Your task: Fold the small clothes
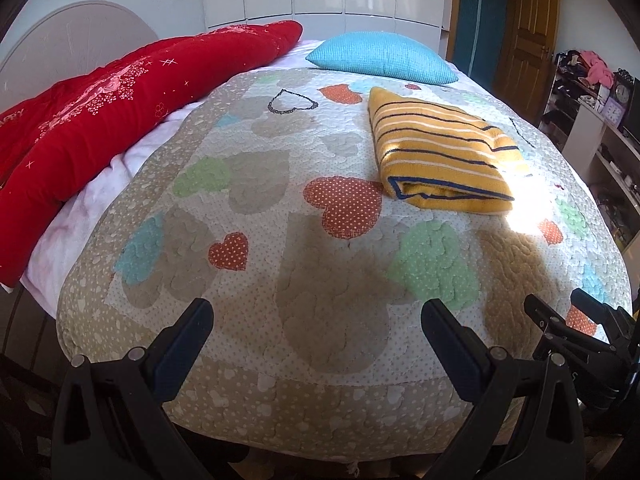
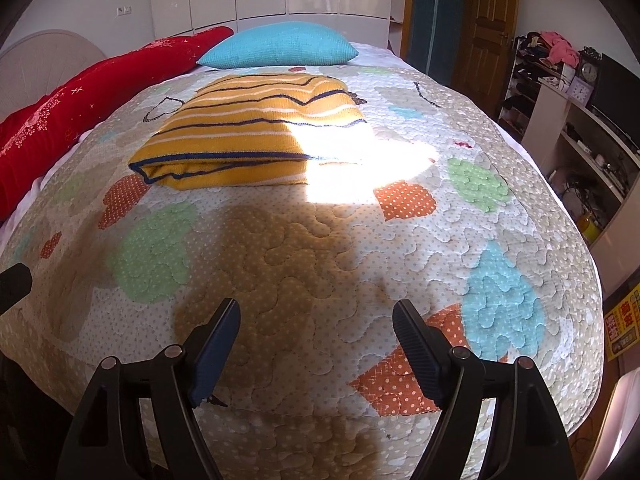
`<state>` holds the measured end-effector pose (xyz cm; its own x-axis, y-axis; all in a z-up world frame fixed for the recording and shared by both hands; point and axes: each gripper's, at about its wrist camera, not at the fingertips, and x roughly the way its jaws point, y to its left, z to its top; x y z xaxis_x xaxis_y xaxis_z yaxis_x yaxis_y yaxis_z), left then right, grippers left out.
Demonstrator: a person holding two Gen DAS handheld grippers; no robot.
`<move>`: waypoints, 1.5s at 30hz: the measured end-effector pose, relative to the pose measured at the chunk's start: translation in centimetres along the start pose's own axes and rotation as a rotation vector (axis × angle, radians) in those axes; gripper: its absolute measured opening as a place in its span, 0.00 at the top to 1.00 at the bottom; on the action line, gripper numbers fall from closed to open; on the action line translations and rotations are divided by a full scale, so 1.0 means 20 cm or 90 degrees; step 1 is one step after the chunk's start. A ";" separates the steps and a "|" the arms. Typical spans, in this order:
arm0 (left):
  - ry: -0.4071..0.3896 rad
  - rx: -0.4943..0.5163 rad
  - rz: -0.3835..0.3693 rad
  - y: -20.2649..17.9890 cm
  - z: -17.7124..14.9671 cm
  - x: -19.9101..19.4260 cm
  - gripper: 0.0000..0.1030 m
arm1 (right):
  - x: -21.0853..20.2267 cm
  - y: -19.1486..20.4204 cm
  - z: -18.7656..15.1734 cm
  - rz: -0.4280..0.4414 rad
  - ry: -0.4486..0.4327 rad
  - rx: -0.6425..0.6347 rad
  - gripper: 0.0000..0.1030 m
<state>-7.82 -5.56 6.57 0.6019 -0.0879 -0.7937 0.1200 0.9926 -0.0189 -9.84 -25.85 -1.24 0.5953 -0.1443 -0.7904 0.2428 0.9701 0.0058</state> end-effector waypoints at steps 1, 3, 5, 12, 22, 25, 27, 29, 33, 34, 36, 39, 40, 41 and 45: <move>0.001 0.002 0.000 0.00 0.00 0.00 0.00 | 0.00 0.00 0.00 -0.001 0.000 0.001 0.19; 0.002 0.005 0.001 0.00 0.00 0.01 0.00 | 0.00 0.00 0.00 -0.002 0.000 0.002 0.19; 0.005 0.005 0.000 -0.01 0.00 0.01 0.00 | 0.00 0.00 0.00 -0.002 0.001 0.003 0.19; 0.016 0.010 -0.005 -0.01 -0.01 0.03 0.00 | 0.01 -0.01 0.00 -0.004 0.004 0.008 0.19; 0.031 0.009 -0.010 -0.02 -0.01 0.05 0.00 | 0.02 0.00 0.00 -0.003 0.006 0.002 0.18; 0.034 0.009 -0.011 -0.01 -0.02 0.06 0.00 | 0.02 0.00 0.00 -0.003 0.008 0.002 0.18; 0.036 0.008 -0.013 -0.01 -0.02 0.06 0.00 | 0.02 0.00 0.00 -0.003 0.008 0.002 0.18; 0.039 0.008 -0.015 -0.01 -0.02 0.07 0.00 | 0.02 0.00 0.00 -0.003 0.008 0.001 0.18; 0.045 0.007 -0.018 -0.01 -0.03 0.08 0.00 | 0.02 0.01 0.00 -0.003 0.009 0.000 0.17; 0.046 0.007 -0.019 -0.01 -0.03 0.08 0.00 | 0.02 0.01 0.00 -0.002 0.009 0.000 0.17; 0.048 0.006 -0.020 -0.01 -0.03 0.08 0.00 | 0.02 0.01 -0.01 -0.003 0.008 -0.002 0.17; 0.051 0.005 -0.022 -0.01 -0.03 0.09 0.00 | 0.03 0.01 -0.01 -0.004 0.009 -0.004 0.17; 0.052 0.005 -0.024 -0.01 -0.03 0.09 0.00 | 0.03 0.01 -0.01 -0.004 0.009 -0.004 0.17; 0.054 0.005 -0.025 -0.01 -0.04 0.09 0.00 | 0.03 0.01 -0.01 -0.004 0.009 -0.004 0.17; 0.059 0.009 -0.028 -0.02 -0.04 0.10 0.00 | 0.03 0.01 -0.01 -0.004 0.009 -0.004 0.17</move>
<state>-7.33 -6.05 4.47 0.5204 -0.1227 -0.8451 0.1561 0.9866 -0.0471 -9.58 -25.70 -1.87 0.5828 -0.1476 -0.7991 0.2411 0.9705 -0.0034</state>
